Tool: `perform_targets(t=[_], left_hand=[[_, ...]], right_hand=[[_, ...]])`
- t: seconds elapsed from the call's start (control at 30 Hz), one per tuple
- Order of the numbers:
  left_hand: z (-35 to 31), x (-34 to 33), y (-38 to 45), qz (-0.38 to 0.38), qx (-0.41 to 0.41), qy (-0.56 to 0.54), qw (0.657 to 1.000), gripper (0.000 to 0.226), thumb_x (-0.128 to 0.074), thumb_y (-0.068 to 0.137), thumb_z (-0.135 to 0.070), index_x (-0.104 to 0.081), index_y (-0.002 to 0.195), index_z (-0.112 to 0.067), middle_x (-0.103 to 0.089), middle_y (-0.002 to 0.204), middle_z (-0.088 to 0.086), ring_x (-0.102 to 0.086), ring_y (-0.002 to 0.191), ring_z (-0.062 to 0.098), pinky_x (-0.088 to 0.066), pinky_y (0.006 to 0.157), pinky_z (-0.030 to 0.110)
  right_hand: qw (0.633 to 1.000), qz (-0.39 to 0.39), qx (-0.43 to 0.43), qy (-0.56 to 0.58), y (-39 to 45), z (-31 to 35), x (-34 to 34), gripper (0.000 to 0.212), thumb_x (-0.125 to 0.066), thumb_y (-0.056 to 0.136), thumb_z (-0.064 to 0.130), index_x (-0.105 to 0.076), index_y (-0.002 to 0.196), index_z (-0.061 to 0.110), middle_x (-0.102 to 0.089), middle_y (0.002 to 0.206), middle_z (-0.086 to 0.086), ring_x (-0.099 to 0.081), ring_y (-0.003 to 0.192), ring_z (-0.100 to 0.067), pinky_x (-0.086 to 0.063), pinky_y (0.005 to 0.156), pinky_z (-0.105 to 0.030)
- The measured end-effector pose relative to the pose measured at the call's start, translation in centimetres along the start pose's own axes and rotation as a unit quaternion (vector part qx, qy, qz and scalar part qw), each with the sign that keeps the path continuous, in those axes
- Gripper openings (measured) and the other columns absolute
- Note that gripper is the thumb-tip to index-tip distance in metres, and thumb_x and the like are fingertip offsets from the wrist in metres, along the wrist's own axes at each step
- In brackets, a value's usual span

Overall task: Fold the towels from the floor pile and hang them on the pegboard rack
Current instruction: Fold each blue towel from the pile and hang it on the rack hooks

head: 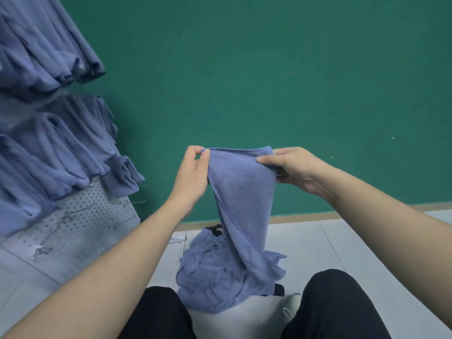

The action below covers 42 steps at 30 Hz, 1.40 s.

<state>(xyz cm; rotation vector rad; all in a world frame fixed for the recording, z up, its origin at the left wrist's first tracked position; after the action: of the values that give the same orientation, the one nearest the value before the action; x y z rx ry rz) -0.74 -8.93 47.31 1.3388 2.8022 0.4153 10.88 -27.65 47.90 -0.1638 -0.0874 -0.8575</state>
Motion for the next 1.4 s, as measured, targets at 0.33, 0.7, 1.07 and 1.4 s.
perform_targets(t=[0.33,0.7,1.07,1.4], left_hand=[[-4.2,-0.8,-1.0,-0.013,0.1,-0.104,0.99,0.015,-0.048,0.103,-0.038,-0.057,0.106,-0.025,-0.057,0.088,-0.002,-0.048,0.076,0.014,-0.04,0.07,0.031],[-2.9,-5.9,-8.1,0.192,0.086,-0.177,0.961,0.044,-0.075,0.083,-0.006,-0.073,0.116,-0.036,-0.07,0.127,-0.002,-0.065,0.113,0.012,-0.053,0.096,0.029],[-2.0,-4.9,-6.3,0.09,0.205,-0.341,0.913,0.044,-0.053,0.096,0.004,-0.055,0.139,-0.007,-0.066,0.131,0.013,-0.064,0.12,0.025,-0.054,0.099,0.034],[-1.6,-2.0,-6.5,0.024,0.239,-0.355,0.903,0.027,-0.053,0.1,-0.008,-0.063,0.123,-0.019,-0.07,0.108,0.009,-0.073,0.08,0.018,-0.058,0.067,0.031]], right_hand=[[0.953,-0.144,0.182,-0.194,-3.4,8.0,-0.3,0.028,-0.041,0.105,0.041,-0.049,0.102,0.014,-0.053,0.088,0.012,-0.05,0.08,-0.003,-0.04,0.074,-0.023],[0.98,-0.121,-0.043,0.152,-2.8,4.0,-1.4,0.015,-0.05,0.104,0.025,-0.053,0.096,0.013,-0.063,0.088,-0.012,-0.063,0.068,-0.021,-0.054,0.054,-0.025],[0.986,0.046,0.025,0.158,-4.9,1.9,-2.9,0.031,-0.06,0.097,0.027,-0.064,0.124,0.042,-0.068,0.126,0.004,-0.064,0.118,-0.015,-0.052,0.098,-0.034],[0.996,-0.009,0.034,0.081,-4.8,1.0,-3.2,0.028,-0.059,0.097,0.008,-0.074,0.111,0.026,-0.075,0.111,0.014,-0.069,0.101,-0.005,-0.055,0.084,-0.022]])
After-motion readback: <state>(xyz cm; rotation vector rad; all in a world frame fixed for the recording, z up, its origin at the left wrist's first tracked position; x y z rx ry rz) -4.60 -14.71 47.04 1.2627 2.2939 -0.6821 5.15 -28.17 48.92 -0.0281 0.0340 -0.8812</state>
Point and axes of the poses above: each hand's wrist, its own y-axis towards the middle knuckle, its own x-axis out of the back of the hand, z = x × y, the point moved 8 cm from there along y, towards the middle knuckle
